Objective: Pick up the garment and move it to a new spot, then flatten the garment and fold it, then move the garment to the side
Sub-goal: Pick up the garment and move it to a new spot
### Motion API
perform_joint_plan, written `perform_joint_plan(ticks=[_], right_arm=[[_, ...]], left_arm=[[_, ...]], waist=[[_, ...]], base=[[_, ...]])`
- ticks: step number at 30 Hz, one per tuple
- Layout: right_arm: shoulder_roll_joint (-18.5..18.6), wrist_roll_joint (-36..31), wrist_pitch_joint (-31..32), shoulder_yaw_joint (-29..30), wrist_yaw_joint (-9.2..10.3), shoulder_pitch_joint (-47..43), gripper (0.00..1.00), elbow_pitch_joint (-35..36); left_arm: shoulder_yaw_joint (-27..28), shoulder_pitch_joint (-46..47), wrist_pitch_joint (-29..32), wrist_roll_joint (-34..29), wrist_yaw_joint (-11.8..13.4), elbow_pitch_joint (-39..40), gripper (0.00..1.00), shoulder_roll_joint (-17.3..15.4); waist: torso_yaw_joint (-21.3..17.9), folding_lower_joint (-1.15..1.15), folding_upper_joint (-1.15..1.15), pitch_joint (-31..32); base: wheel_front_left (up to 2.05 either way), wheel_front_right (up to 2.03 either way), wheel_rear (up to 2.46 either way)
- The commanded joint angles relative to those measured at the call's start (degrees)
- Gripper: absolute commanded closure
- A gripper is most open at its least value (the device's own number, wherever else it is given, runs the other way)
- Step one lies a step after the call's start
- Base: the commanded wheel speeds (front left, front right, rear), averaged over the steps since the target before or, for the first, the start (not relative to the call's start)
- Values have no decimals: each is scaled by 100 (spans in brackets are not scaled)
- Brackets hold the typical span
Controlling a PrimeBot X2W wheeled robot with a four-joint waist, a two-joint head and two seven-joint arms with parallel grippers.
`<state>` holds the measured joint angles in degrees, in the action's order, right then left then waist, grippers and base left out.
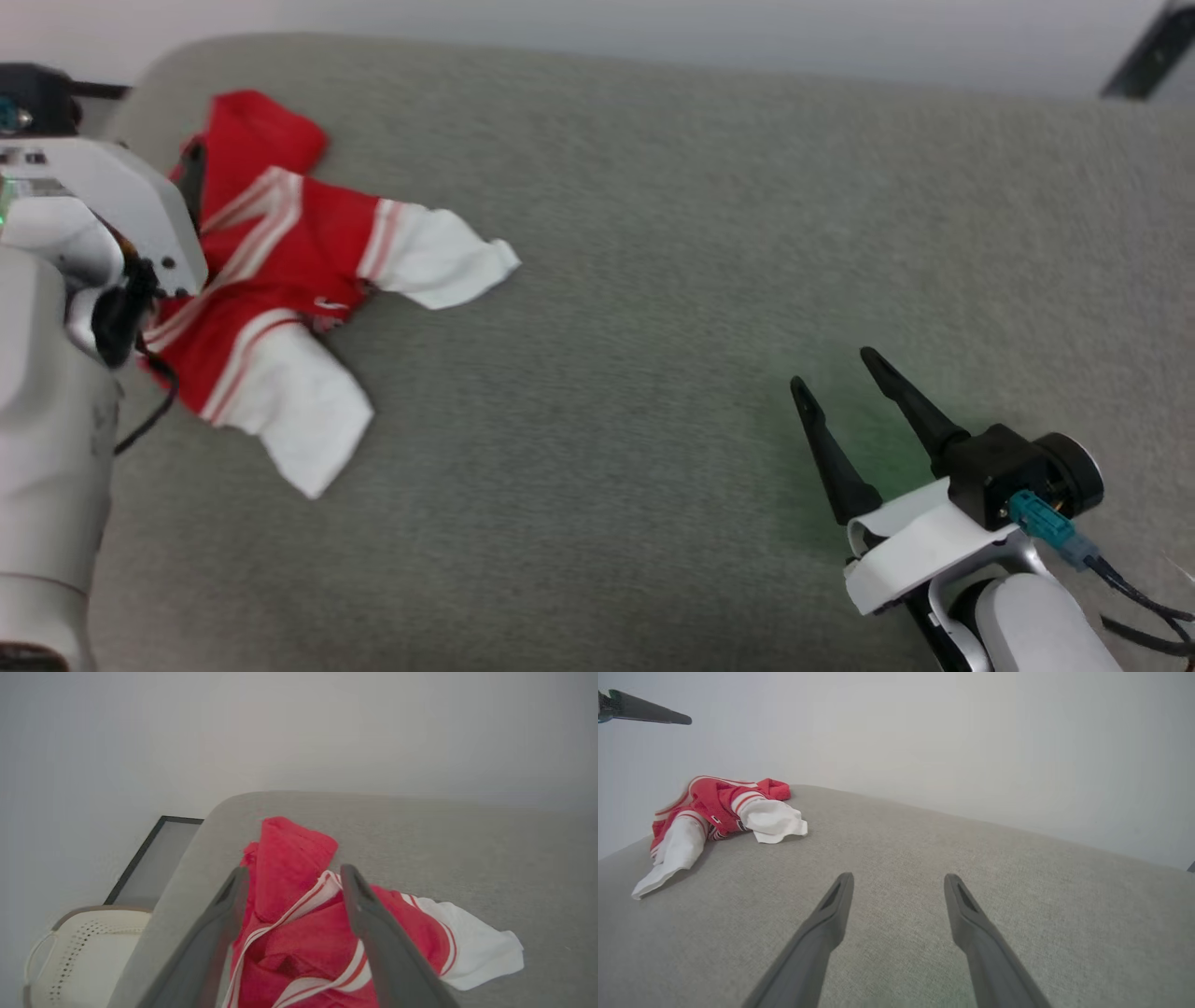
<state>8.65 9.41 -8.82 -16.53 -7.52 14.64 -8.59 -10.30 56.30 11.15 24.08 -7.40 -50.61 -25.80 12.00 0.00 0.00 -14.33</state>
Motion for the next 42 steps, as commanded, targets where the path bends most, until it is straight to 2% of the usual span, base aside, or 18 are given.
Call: perform_joint_plan(ticks=[1,6,10,16,24,26,30,33,35,42], right_arm=[[-20,-76,-47,-3,6,105,0,-18],[-54,-111,-100,-2,6,258,0,-53],[-70,-159,-120,-20,6,380,0,-17],[-74,-224,-70,-51,6,513,0,89],[-123,-333,7,-39,6,543,0,365],[-132,-358,25,-62,6,532,0,448],[-135,-347,65,-72,6,465,0,524],[-139,-313,70,-70,6,400,0,488],[-157,-279,41,-71,6,329,0,439],[-235,-139,-83,6,6,85,0,246]], left_arm=[[-181,99,339,229,-13,-121,0,-45],[-692,280,1607,1077,-8,-383,0,-373],[-882,338,2192,1584,-7,-507,0,-629],[-987,384,2433,1955,-8,-883,0,-767],[-1067,228,2460,2344,-3,-1344,0,-467],[-1090,190,2417,2449,-4,-1331,100,-435],[-1185,138,2243,2565,-11,-1242,100,-473],[-1300,193,1887,2574,-23,-1059,100,-513],[-1281,267,1710,2726,-27,-987,100,-431],[-1428,269,1537,3186,-16,-489,100,-383]], waist=[[-581,0,0,-595],[-705,0,0,-802],[-788,0,0,-991],[-900,0,0,-1289],[-980,0,0,-1403],[-985,0,0,-1378],[-970,0,0,-1261],[-946,0,0,-1116],[-927,0,0,-963],[-905,0,0,-411]], base=[[0,0,0],[0,0,0],[0,0,0],[0,0,0],[0,0,0],[0,0,0],[0,0,0],[0,0,0],[0,0,0],[0,0,0]])
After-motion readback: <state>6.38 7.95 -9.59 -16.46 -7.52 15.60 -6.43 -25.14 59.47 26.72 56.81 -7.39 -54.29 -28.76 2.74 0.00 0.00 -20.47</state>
